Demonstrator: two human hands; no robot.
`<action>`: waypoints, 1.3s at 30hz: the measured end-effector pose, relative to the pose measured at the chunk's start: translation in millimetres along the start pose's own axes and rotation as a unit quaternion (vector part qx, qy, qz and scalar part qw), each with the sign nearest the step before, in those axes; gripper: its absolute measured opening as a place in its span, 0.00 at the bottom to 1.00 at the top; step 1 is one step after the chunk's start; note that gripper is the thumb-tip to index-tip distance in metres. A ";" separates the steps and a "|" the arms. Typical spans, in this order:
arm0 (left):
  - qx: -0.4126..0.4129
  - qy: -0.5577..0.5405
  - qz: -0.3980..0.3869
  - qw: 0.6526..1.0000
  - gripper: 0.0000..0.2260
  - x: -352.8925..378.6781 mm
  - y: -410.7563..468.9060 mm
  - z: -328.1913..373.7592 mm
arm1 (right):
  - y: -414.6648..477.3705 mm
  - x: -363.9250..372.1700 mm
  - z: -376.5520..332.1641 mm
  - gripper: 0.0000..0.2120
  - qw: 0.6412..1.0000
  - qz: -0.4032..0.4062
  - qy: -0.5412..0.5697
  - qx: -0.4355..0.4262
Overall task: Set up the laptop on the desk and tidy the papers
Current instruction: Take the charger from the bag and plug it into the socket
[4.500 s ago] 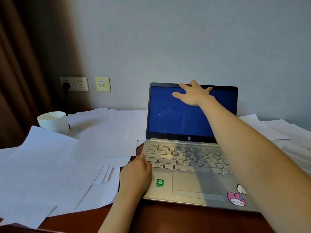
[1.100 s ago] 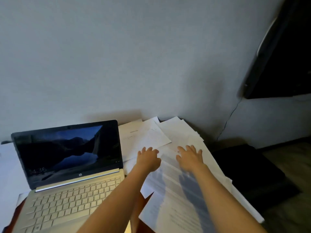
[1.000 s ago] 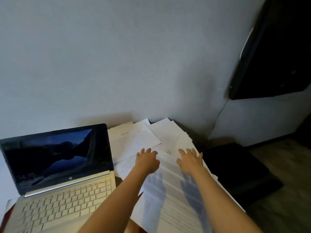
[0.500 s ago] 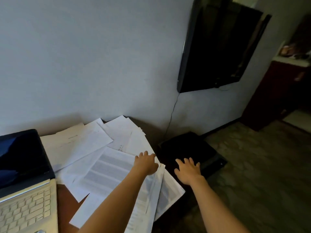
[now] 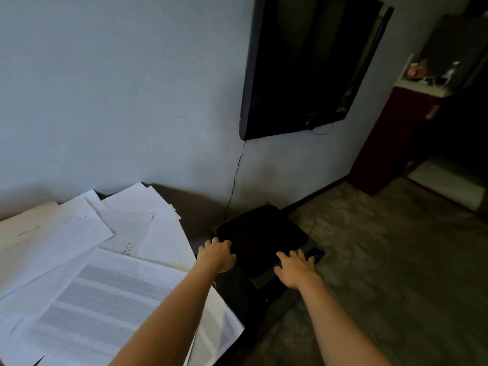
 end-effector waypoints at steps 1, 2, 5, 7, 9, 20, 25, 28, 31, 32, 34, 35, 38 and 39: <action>-0.004 -0.007 0.003 1.000 0.24 -1.5 10.5 1.9 | 12.1 -5.4 3.2 0.25 1.000 -0.001 -0.007 -0.007; -0.010 -0.015 0.005 1.000 0.24 -3.1 20.3 2.9 | 24.2 -11.3 4.9 0.25 1.000 -0.001 -0.012 -0.016; -0.045 -0.031 0.014 0.998 0.23 -9.5 48.2 0.1 | 56.9 -29.5 1.1 0.25 0.999 0.007 -0.014 -0.051; -0.067 -0.034 0.021 0.997 0.22 -14.2 67.0 -3.1 | 77.7 -39.3 -2.5 0.25 0.997 0.011 -0.017 -0.075; -0.079 -0.039 0.023 0.996 0.23 -17.2 81.7 -3.8 | 98.3 -46.2 -2.1 0.25 0.996 0.007 -0.028 -0.087; -0.183 -0.095 -0.004 0.978 0.23 2.2 151.3 -21.6 | 210.3 -68.3 -15.0 0.26 0.978 -0.021 -0.104 -0.179; -0.240 -0.155 0.006 0.958 0.23 24.6 195.2 -27.8 | 283.7 -62.5 -28.2 0.26 0.956 -0.031 -0.168 -0.240; -0.280 -0.198 0.007 0.939 0.23 41.7 224.8 -33.1 | 328.3 -58.7 -39.5 0.26 0.940 -0.033 -0.196 -0.276; -0.306 -0.265 0.015 0.914 0.23 60.6 254.7 -37.7 | 370.6 -53.2 -54.3 0.26 0.927 -0.026 -0.209 -0.310; -0.311 -0.290 0.020 0.905 0.23 66.2 265.4 -40.2 | 383.5 -49.8 -59.8 0.26 0.923 -0.024 -0.211 -0.320; -0.326 -0.338 0.038 0.882 0.22 76.6 284.9 -44.0 | 404.7 -39.2 -69.3 0.26 0.916 -0.025 -0.216 -0.338; -0.333 -0.359 0.049 0.871 0.21 80.8 293.9 -45.7 | 414.5 -32.6 -73.7 0.26 0.912 -0.027 -0.221 -0.345; -0.337 -0.417 0.082 0.840 0.19 94.9 320.2 -53.2 | 448.4 -13.7 -86.7 0.26 0.901 -0.029 -0.239 -0.360; -0.338 -0.434 0.092 0.830 0.19 101.1 327.9 -57.2 | 461.7 -8.8 -92.0 0.26 0.900 -0.024 -0.241 -0.363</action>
Point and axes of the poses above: each hand's wrist, its own y-axis towards the middle knuckle, its own x-axis out of the palm, z = x × y, the point moved 2 cm from there along y, towards the middle knuckle, and after that the axes turned 14 degrees about -y, right-handed, at the moved point
